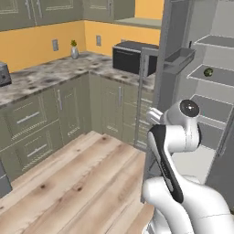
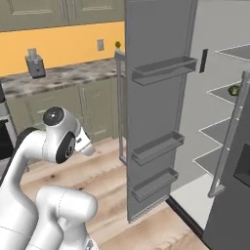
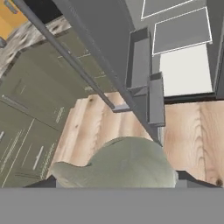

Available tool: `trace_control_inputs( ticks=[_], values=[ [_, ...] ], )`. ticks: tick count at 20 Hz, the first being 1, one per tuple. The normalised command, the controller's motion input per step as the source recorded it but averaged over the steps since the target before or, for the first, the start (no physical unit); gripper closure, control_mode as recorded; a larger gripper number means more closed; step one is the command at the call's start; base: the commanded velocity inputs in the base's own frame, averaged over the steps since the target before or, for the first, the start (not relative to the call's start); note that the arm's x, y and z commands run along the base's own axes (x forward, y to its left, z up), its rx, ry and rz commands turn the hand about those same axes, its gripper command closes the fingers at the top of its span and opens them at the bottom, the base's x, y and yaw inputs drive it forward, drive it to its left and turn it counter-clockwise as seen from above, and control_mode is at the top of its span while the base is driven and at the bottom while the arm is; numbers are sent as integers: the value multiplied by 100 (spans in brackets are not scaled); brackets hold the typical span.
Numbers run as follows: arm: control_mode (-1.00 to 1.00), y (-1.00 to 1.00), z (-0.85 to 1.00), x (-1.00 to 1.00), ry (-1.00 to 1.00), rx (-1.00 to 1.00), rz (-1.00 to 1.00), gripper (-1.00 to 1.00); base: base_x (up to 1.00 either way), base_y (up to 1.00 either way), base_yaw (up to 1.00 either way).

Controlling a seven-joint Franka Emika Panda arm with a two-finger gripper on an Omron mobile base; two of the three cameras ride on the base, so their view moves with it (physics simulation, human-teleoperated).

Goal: Retrieve the bottle and the shaker from the cabinet and place them next to the mixing bowl on the counter. Then add garlic from the fridge to the mixing bowl.

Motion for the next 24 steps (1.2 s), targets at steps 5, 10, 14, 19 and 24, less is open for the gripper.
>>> trace_control_inputs(
  ticks=[5,10,14,19,24],
  values=[
    [100,0,0,0,0,0,0,100,-26,22,37],
    [100,0,0,0,0,0,0,100,-14,34,34],
    [100,0,0,0,0,0,0,100,-2,35,34],
    [100,0,0,0,0,0,0,100,0,49,28],
    [100,0,0,0,0,0,0,100,2,70,19]
  ],
)
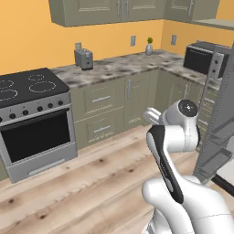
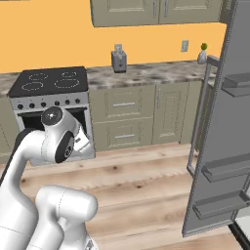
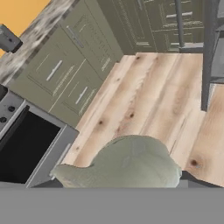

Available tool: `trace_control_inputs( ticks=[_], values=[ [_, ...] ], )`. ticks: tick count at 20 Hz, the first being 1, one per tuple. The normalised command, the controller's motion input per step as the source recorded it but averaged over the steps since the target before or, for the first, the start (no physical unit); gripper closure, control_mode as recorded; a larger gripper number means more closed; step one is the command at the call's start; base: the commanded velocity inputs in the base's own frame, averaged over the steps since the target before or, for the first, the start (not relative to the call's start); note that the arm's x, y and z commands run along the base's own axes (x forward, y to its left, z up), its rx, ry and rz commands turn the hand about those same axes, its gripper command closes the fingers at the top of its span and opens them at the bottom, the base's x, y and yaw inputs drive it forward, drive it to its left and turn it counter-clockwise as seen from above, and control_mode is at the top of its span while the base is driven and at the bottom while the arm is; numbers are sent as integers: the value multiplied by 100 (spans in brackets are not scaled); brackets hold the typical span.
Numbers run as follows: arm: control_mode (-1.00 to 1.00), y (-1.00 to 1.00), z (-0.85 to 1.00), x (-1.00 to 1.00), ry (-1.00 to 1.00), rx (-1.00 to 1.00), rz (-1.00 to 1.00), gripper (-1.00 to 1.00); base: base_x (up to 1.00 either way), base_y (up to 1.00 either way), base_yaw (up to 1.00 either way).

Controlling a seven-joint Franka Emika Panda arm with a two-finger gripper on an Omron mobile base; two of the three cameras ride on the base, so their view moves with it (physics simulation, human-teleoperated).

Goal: Retrieve the bottle and the shaker from the cabinet and place them next to the mixing bowl on the counter. Then add garlic from the fridge to the mixing bowl.

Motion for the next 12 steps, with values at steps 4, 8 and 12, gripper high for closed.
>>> trace_control_inputs(
  ticks=[4,8,12],
  values=[
    [100,0,0,0,0,0,0,100,9,75,18],
    [100,0,0,0,0,0,0,100,23,69,21],
    [100,0,0,0,0,0,0,100,36,65,23]
  ],
)
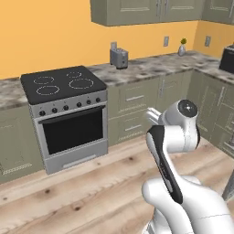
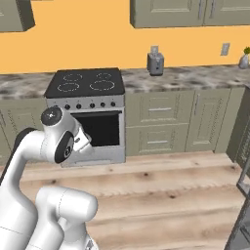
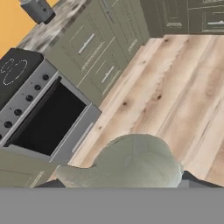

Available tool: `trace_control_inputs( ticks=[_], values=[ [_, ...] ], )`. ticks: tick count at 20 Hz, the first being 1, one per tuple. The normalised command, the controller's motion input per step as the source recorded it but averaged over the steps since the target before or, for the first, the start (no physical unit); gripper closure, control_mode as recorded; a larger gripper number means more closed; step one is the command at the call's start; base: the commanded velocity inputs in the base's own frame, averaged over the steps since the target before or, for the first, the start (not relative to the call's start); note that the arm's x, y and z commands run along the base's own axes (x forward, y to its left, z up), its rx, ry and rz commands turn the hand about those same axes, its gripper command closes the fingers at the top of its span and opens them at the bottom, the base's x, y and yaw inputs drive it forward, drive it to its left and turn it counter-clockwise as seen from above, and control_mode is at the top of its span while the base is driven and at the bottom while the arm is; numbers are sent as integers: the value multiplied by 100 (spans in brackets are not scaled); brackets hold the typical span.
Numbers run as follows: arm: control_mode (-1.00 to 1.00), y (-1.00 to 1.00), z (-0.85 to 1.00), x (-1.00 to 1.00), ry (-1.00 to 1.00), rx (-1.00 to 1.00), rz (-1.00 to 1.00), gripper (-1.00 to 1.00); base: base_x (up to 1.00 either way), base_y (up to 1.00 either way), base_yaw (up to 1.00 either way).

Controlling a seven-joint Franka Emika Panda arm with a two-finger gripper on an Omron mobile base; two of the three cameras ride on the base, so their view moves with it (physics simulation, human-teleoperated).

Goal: Retrieve the bottle and the shaker from the cabinet and place them next to the mixing bowl on the counter. Then add garlic from the fridge to the mixing bowl.

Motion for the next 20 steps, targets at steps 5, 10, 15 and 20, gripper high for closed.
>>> trace_control_inputs(
  ticks=[5,10,15,20],
  values=[
    [100,0,0,0,0,0,0,100,40,66,22],
    [100,0,0,0,0,0,0,100,39,65,22],
    [100,0,0,0,0,0,0,100,35,48,24],
    [100,0,0,0,0,0,0,100,35,37,25]
  ],
)
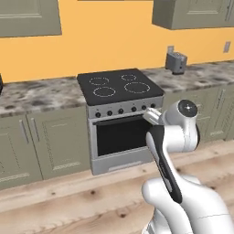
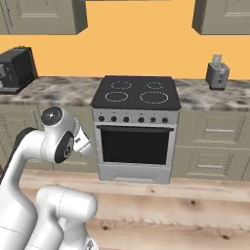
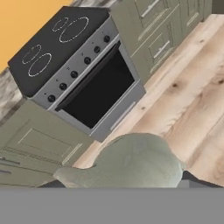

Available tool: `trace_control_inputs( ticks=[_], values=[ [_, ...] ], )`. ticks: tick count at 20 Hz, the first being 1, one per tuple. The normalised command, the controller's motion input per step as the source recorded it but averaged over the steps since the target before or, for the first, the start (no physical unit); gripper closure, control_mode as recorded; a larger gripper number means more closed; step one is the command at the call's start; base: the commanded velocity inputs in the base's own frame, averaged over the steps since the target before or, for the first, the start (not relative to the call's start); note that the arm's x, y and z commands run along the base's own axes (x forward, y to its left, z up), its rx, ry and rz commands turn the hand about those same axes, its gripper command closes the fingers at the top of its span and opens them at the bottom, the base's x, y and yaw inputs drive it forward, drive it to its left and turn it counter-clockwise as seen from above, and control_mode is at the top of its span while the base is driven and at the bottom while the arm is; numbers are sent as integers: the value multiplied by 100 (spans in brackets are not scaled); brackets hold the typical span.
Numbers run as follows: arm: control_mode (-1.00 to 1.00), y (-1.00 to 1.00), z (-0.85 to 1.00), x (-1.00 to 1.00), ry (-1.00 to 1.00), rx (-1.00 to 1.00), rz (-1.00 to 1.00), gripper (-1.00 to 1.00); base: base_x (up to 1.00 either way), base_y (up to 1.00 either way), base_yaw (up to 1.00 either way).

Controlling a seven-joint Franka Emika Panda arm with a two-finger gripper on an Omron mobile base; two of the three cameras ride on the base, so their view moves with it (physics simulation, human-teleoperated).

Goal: Retrieve the bottle and the shaker from the cabinet and place them next to the mixing bowl on the counter. Then add garlic from the fridge to the mixing bowl.

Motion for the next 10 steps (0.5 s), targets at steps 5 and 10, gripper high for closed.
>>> trace_control_inputs(
  ticks=[5,10],
  values=[
    [100,0,0,0,0,0,0,100,35,33,27],
    [100,0,0,0,0,0,0,100,41,34,29]
  ],
)
